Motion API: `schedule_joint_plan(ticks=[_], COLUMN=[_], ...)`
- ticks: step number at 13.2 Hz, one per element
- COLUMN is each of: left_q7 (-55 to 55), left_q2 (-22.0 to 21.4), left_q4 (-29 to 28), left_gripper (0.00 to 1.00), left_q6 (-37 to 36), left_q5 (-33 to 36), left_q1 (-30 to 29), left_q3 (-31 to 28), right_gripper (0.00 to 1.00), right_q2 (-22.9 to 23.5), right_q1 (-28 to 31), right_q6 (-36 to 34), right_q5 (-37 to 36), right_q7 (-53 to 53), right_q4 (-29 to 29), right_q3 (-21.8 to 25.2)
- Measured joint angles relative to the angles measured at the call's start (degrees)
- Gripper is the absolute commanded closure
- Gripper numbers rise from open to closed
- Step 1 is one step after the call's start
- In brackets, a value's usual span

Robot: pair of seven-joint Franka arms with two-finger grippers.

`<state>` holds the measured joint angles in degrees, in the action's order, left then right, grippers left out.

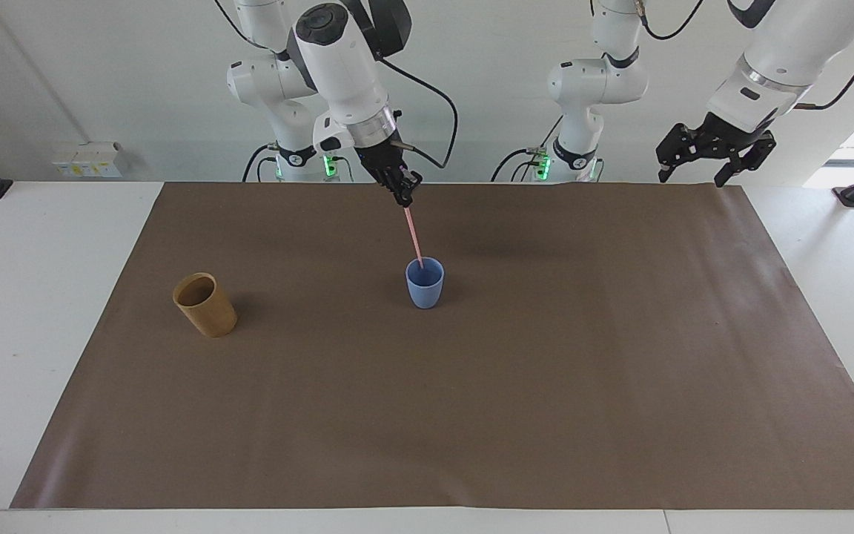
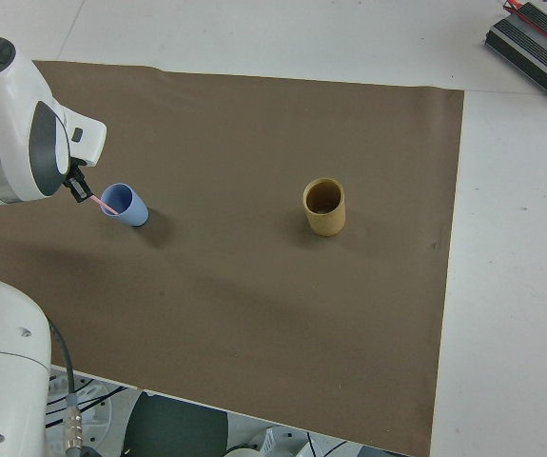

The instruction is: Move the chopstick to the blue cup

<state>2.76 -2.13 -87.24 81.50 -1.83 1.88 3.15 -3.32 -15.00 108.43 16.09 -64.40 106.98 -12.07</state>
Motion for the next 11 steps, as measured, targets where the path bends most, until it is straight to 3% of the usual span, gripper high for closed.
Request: schedule_joint_plan(ticks=[8, 10, 11], left_q7=[0.3, 0.3, 0.3], left_q2=[-0.1, -0.3, -0.5], left_q4=[0.6, 0.7, 0.7], left_gripper=[0.00, 0.00, 0.00], left_q6=[0.0, 0.0, 0.1], left_q5=[0.0, 0.0, -0.1], left_q1=[0.0, 0.0, 0.0], left_q3=[0.0, 0.0, 0.0], right_gripper=[0.83, 0.75, 0.66], right_q2=[0.0, 0.0, 0.0], right_q1=[0.2, 0.3, 0.3], right_q6=[0.0, 0.0, 0.1], right_q5=[0.0, -0.4, -0.9], right_q7=[0.9, 0.9, 0.9], right_q4=[0.0, 0.0, 0.0], right_q3=[0.0, 0.1, 0.1])
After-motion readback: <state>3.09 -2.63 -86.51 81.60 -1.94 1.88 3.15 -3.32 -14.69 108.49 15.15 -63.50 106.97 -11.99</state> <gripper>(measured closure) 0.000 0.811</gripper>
